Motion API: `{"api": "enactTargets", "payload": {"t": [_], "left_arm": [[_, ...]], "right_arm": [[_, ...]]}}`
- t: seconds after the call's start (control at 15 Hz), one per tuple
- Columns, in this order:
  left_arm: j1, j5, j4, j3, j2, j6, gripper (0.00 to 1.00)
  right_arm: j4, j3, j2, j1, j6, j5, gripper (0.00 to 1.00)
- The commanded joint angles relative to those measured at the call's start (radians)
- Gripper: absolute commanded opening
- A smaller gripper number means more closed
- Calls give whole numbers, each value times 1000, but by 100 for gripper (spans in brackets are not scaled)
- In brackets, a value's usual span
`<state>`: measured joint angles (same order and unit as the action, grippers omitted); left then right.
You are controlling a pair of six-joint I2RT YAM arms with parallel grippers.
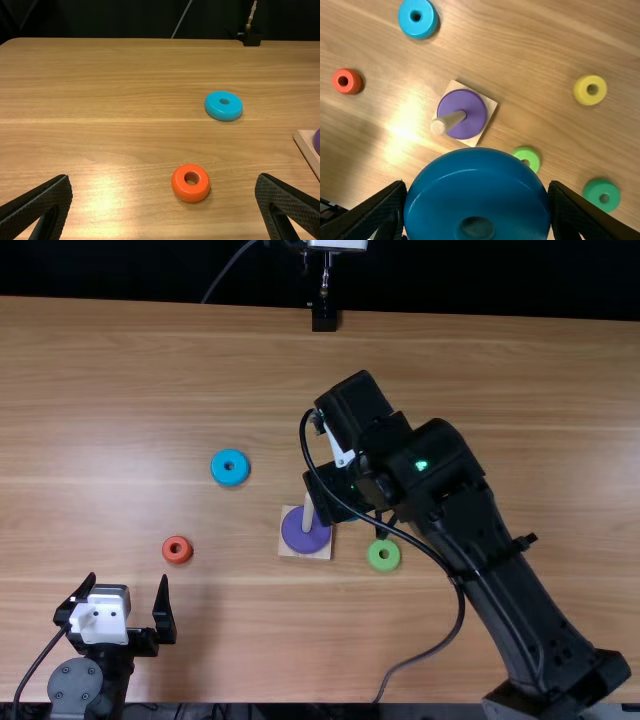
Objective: Build the Hanoi tower: stack the rings onto the peg from bottom to top in this color order: purple, dark blue, light blue, dark green, light green, yellow, orange.
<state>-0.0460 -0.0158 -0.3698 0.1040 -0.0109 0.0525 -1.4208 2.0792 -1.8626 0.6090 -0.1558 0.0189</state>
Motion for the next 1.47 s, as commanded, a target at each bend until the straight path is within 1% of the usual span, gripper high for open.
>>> {"api": "enactTargets", "payload": {"t": [0.0,0.2,0.87,1.4], "left_arm": [[-2,-3,-79,-104,11,-10,100],[0,-3,-79,-104,11,-10,100],[0,-3,-79,-104,11,-8,100],[-2,-3,-79,-104,11,-10,100]], "right_arm": [[0,22,-35,11,-10,-2,0],[2,50,-76,29,-12,-8,0],[21,102,-172,51,-14,-8,0],[41,131,-210,60,-14,-8,0]]}}
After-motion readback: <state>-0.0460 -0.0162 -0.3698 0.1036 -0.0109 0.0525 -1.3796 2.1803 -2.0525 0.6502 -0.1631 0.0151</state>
